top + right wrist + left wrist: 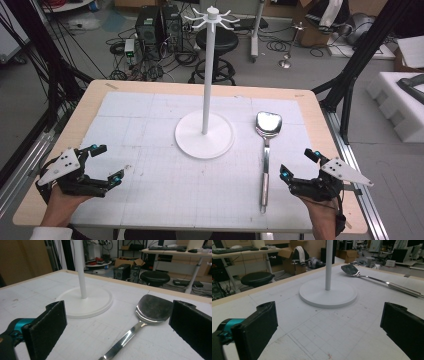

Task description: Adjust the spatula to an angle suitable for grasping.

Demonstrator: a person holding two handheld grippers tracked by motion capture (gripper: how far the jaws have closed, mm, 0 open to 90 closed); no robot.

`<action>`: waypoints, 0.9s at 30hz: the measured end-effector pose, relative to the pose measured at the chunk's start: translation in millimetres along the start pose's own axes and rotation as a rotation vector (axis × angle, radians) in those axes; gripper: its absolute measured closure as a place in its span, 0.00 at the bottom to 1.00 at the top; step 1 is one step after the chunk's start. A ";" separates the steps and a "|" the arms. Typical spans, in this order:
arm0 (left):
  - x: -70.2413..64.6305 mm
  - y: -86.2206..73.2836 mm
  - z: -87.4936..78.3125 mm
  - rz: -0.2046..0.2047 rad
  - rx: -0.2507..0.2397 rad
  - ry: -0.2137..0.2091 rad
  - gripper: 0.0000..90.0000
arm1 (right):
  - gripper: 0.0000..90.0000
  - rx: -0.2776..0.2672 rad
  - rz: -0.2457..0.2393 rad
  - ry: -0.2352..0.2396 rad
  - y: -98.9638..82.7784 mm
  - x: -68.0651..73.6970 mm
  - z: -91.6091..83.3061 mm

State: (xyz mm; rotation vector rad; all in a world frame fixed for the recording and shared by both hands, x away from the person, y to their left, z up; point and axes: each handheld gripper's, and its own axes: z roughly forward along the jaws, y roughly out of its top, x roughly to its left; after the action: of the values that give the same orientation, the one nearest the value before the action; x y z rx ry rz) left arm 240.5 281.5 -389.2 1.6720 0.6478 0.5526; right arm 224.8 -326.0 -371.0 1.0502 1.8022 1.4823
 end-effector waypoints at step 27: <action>4.0 -8.0 -2.4 -0.004 0.029 0.012 0.02 | 0.01 0.121 -0.064 0.136 12.7 2.0 15.0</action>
State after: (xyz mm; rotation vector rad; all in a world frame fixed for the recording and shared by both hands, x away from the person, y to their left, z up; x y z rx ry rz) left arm 240.8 287.2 -396.6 1.6951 0.6704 0.5531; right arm 238.9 -315.5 -361.8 0.9592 2.0228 1.4525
